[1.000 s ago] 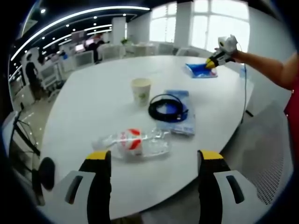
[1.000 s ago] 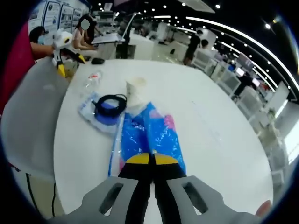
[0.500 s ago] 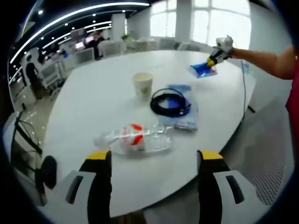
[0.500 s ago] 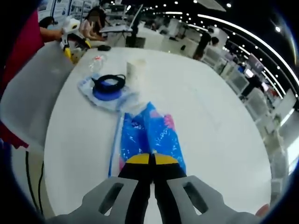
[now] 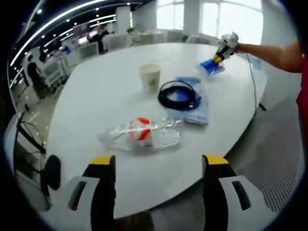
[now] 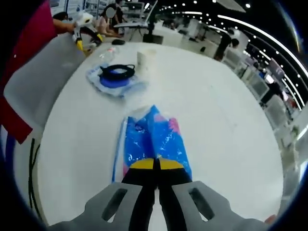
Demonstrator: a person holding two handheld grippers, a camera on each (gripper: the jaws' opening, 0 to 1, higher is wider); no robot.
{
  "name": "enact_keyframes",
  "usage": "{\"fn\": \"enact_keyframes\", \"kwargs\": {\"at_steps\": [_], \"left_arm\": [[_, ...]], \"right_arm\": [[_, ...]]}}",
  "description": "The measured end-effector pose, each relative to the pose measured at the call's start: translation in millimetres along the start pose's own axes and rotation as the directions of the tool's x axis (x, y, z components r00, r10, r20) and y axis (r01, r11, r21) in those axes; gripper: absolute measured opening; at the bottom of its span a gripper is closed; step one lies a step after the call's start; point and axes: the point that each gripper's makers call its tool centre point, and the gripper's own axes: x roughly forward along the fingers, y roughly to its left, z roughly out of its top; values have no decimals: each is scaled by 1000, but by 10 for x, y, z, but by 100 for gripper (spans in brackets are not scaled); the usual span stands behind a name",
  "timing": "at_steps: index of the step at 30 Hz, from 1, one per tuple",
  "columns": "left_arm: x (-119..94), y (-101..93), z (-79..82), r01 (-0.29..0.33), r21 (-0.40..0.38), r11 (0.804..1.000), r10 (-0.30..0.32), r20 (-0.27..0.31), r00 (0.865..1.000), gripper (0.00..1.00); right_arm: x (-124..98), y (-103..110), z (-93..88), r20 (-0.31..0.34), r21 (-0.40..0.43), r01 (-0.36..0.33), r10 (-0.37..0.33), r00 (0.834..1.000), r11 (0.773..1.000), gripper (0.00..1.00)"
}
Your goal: Arrange the tabletop items into an orderly group along one side of the table until the central work area is clear of visible clutter.
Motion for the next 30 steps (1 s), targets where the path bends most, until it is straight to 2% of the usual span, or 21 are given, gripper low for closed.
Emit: {"fn": "enact_keyframes", "kwargs": {"at_steps": [5, 14, 22, 25, 30], "left_arm": [[4, 19, -34, -9, 0, 1000, 9, -16, 1000, 69], [8, 31, -81, -18, 7, 1000, 18, -46, 999, 67], [19, 23, -94, -19, 9, 1000, 19, -57, 998, 67], [23, 10, -95, -17, 10, 1000, 17, -61, 998, 66], [25, -1, -104, -13, 13, 1000, 14, -66, 998, 66]], "right_arm": [[74, -8, -107, -16, -23, -19, 18, 1000, 1000, 1], [195, -40, -196, -60, -86, -45, 39, 997, 995, 1], [177, -34, -289, -79, -104, -56, 48, 996, 993, 4], [161, -66, -323, -85, -98, -37, 29, 996, 995, 12], [120, -70, -334, -85, -84, -26, 19, 996, 996, 12]]}}
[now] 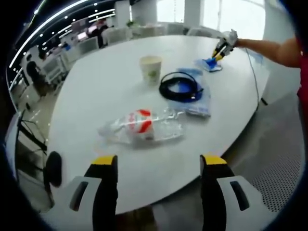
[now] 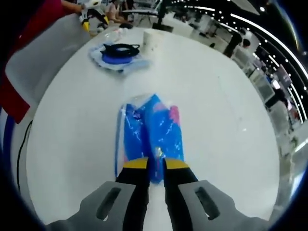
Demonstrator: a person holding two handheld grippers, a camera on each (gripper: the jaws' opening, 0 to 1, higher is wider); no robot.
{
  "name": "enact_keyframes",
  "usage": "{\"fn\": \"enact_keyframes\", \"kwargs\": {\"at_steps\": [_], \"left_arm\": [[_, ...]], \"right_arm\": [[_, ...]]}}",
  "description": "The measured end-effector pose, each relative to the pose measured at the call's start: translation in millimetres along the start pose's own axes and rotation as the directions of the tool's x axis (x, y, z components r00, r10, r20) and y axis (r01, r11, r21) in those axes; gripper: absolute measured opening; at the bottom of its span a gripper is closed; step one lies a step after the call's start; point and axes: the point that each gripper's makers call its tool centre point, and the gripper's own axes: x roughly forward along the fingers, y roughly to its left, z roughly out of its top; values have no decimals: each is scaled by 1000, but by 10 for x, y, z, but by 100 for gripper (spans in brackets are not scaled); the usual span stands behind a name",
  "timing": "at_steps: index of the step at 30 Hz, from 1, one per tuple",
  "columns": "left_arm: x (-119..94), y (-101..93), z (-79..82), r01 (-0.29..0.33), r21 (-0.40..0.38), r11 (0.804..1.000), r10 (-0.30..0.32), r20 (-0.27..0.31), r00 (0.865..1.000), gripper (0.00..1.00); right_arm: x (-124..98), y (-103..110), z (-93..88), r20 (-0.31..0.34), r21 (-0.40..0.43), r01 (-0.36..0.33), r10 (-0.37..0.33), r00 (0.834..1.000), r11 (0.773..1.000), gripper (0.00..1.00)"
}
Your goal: Arrange the tabletop items into an orderly group along one side of the table until the central work area is clear of visible clutter.
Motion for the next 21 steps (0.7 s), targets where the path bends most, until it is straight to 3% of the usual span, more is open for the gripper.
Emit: {"fn": "enact_keyframes", "kwargs": {"at_steps": [5, 11, 17, 21], "left_arm": [[-5, -5, 20, 1, 0, 1000, -1, 10, 1000, 66], [-12, -15, 53, 7, 1, 1000, -7, 30, 1000, 66], [-22, -15, 106, 13, -1, 1000, -13, 60, 998, 66], [-39, -26, 152, 19, -1, 1000, -18, 85, 996, 66]], "right_arm": [[-97, -22, 21, 8, 18, 24, -24, 1000, 1000, 13], [-315, -89, 107, 50, 81, 96, -100, 994, 992, 14], [-433, -61, 208, 82, 142, 131, -143, 986, 981, 21], [-501, -42, 440, 149, 196, 152, -183, 972, 969, 28]]}}
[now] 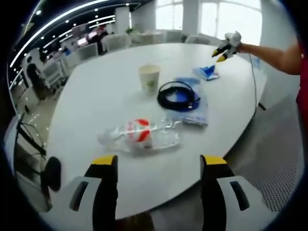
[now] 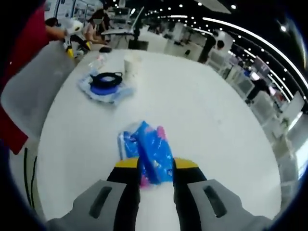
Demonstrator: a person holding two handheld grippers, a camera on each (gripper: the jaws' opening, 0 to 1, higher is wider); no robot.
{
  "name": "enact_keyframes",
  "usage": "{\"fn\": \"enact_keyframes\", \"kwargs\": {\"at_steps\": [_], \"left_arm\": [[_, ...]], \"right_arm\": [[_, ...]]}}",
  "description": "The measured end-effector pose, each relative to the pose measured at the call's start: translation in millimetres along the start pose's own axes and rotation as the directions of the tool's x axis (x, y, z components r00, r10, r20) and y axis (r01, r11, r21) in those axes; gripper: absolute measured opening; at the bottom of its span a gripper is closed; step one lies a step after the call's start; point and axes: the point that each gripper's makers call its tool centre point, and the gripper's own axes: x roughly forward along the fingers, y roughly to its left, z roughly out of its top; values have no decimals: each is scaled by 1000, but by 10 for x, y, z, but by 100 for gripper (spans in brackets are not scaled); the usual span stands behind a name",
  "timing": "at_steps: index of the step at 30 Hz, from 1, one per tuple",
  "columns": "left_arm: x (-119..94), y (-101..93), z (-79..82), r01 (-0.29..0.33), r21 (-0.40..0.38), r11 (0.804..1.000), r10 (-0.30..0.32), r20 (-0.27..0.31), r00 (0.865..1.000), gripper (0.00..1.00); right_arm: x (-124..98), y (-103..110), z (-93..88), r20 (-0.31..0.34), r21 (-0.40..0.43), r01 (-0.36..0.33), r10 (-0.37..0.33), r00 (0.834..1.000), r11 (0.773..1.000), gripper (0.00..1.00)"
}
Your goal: Arrange the tabletop items into an orderly group along one side of the table until the central work area is clear of visible clutter.
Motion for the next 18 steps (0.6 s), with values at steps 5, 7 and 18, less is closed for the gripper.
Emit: {"fn": "enact_keyframes", "kwargs": {"at_steps": [5, 7, 18], "left_arm": [[-19, -13, 53, 5, -4, 1000, -5, 29, 1000, 66], [-29, -11, 76, 5, -6, 1000, -5, 43, 999, 66], [-81, -17, 209, 14, -21, 1000, -11, 124, 992, 66]], "right_arm": [[-38, 86, 325, 72, 24, 31, -32, 997, 999, 33], [-47, 141, 473, 104, 22, 38, -40, 994, 999, 34], [13, 494, 1122, 200, 13, 26, -28, 979, 1000, 39]]}}
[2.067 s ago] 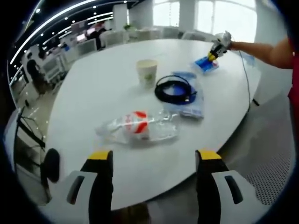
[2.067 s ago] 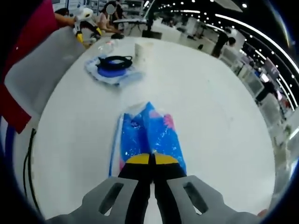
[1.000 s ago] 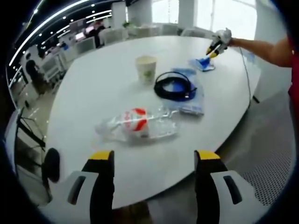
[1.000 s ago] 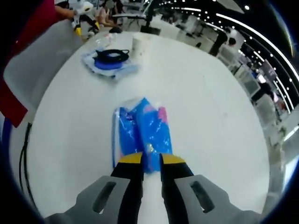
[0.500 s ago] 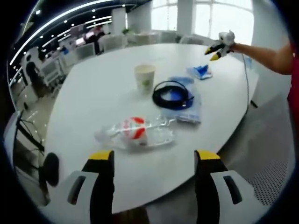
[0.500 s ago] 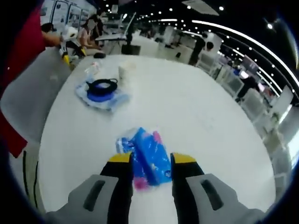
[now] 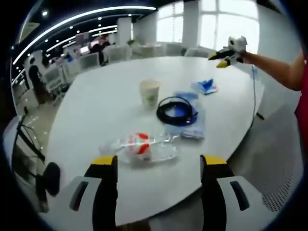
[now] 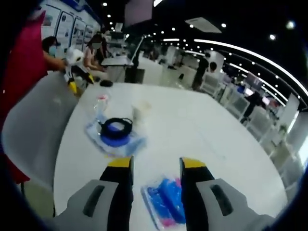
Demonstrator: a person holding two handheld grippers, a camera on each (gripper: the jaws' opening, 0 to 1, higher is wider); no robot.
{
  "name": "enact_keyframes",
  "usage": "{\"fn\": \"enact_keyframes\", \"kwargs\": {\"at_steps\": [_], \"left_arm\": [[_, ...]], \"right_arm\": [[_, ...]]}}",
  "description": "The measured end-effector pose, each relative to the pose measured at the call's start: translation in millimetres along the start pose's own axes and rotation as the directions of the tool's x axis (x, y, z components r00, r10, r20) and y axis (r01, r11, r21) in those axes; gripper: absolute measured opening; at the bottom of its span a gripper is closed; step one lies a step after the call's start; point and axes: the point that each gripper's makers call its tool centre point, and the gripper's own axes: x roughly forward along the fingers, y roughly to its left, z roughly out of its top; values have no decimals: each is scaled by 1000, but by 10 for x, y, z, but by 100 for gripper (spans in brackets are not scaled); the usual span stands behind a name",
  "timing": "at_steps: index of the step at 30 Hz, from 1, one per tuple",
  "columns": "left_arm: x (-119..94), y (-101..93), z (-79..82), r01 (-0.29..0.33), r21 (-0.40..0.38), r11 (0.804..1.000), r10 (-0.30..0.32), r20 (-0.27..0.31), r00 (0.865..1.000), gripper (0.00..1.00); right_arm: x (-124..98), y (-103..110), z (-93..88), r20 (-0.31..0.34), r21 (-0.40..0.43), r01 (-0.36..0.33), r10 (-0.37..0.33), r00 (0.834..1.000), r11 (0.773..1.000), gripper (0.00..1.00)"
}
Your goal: Arrange the tabletop items into an orderly group along one side of the table until the central work area is clear of visible clutter.
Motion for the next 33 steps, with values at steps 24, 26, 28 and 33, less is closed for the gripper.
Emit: {"fn": "enact_keyframes", "kwargs": {"at_steps": [24, 26, 28, 33], "left_arm": [[-78, -13, 138, 16, -11, 1000, -15, 93, 996, 67], [-81, -17, 149, 19, -12, 1000, -18, 99, 995, 67], [-81, -21, 154, 22, -12, 1000, -21, 102, 995, 67], [-97, -28, 181, 27, -17, 999, -25, 119, 993, 67]], "right_arm": [[1019, 1224, 966, 69, -46, -248, 251, 966, 968, 46], [1113, 1307, 1028, 68, -47, -260, 263, 962, 964, 47], [1191, 1372, 1081, 71, -49, -273, 276, 958, 961, 47], [1451, 1636, 1187, 41, -58, -322, 325, 945, 945, 48]]}}
